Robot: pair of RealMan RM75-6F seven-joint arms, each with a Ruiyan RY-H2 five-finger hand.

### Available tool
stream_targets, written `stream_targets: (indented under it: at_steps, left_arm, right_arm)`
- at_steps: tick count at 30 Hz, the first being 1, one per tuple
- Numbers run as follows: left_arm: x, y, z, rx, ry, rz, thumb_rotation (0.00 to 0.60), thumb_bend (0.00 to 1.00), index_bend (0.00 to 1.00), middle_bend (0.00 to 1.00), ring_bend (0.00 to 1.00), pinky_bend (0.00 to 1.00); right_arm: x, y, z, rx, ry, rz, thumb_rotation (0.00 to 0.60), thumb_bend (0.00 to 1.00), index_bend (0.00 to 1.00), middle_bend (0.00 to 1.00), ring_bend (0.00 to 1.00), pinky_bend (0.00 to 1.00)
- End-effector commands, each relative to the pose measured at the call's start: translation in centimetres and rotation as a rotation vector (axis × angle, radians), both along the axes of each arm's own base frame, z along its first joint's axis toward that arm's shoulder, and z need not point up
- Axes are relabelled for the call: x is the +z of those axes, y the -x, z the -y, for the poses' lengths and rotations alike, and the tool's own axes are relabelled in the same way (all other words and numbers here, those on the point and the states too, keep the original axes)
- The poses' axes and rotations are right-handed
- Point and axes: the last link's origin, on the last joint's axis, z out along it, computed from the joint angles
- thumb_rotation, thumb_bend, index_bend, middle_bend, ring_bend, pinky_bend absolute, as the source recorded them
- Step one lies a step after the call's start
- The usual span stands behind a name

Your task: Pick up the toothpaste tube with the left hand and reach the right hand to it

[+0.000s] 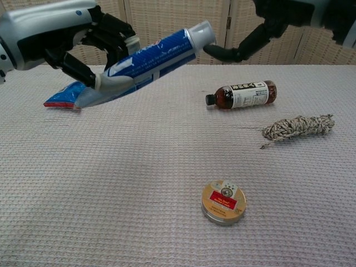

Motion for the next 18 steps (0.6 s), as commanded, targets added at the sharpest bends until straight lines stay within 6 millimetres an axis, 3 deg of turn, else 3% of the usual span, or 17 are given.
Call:
stream_targets:
  at_steps: [1,18]
  left_arm:
    - [-0.05,0.11,0.06,-0.009,-0.016,-0.014,0.600,0.52,0.78,0.78,0.65,0.32]
    - [-0.73,0.91,0.01,-0.057,-0.119,-0.107,0.600,0.52,0.82,0.82,0.65,0.30]
  right_arm:
    - [0.03,-0.04,0.12,-0.001,0.003,0.000,0.600,0.50,0.00,0.00,0.00,0.00]
    - [0.59,-0.44,0.30,0.006,0.028,0.002,0.600,0.50,0.00,0.00,0.00,0.00]
